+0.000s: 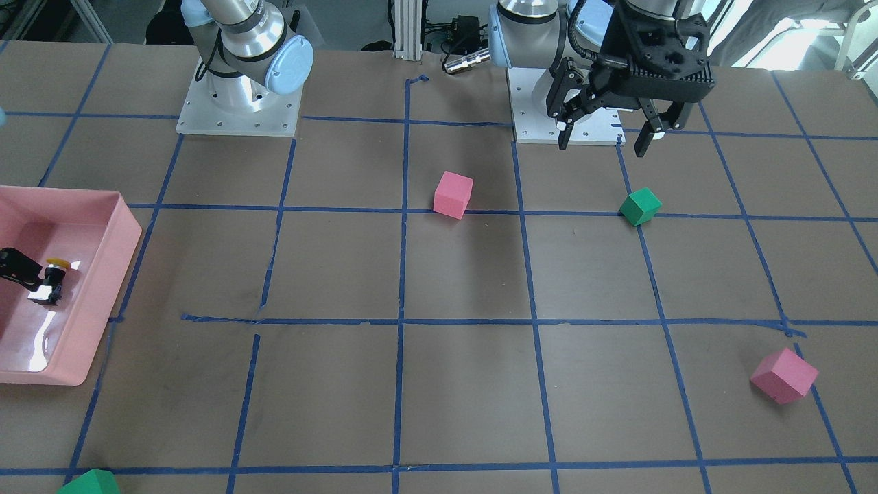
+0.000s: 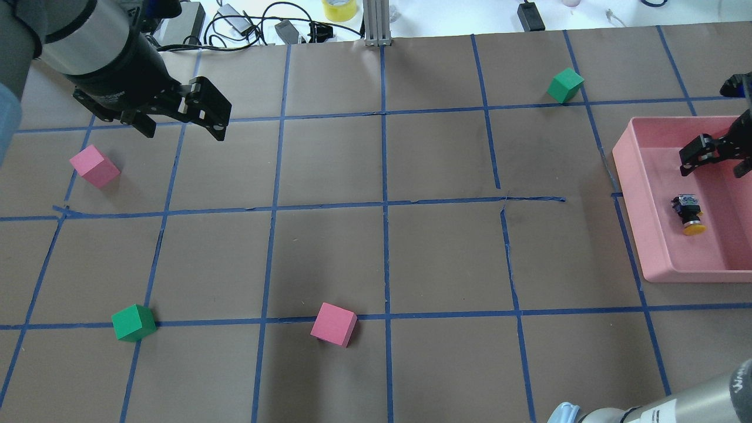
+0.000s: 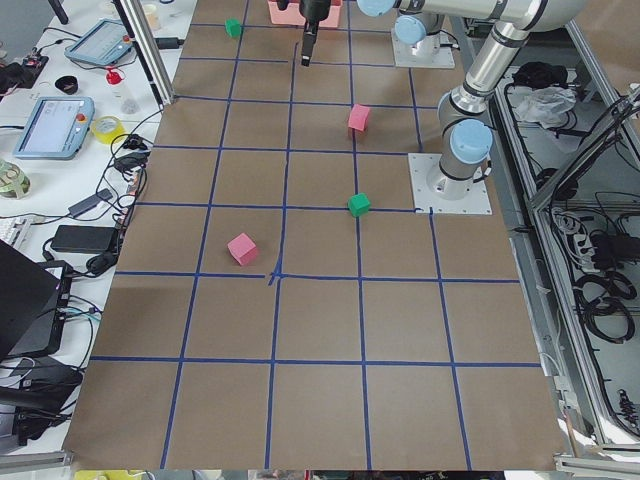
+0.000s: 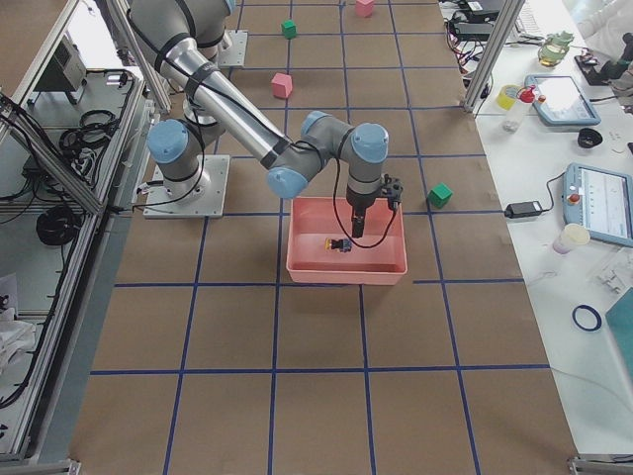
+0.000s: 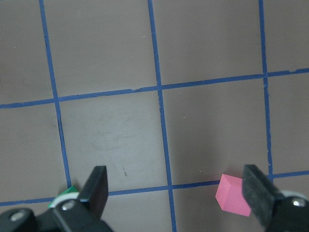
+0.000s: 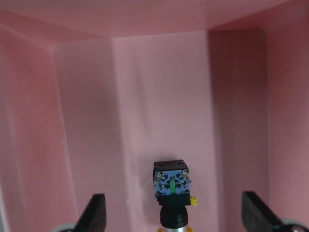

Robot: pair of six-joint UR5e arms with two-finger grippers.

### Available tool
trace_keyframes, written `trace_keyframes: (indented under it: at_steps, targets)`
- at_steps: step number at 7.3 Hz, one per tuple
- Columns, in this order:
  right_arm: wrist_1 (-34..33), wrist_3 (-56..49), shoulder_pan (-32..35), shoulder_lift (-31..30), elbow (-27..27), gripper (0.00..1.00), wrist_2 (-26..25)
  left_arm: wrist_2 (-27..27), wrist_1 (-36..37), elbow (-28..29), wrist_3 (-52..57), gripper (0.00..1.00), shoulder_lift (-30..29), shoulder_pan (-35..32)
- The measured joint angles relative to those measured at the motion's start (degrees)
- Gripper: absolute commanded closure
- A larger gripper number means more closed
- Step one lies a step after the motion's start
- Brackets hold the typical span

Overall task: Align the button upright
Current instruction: 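Lower the right gripper into the bin and close on the switch body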

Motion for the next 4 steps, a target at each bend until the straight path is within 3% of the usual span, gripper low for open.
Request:
trace_keyframes:
  at_steps: [4]
  targets:
    - [-5.71,0.11,-0.27,4.14,2.29,0.0,-0.06,0.0,0.0,0.0,0.0,0.0,0.0,0.0]
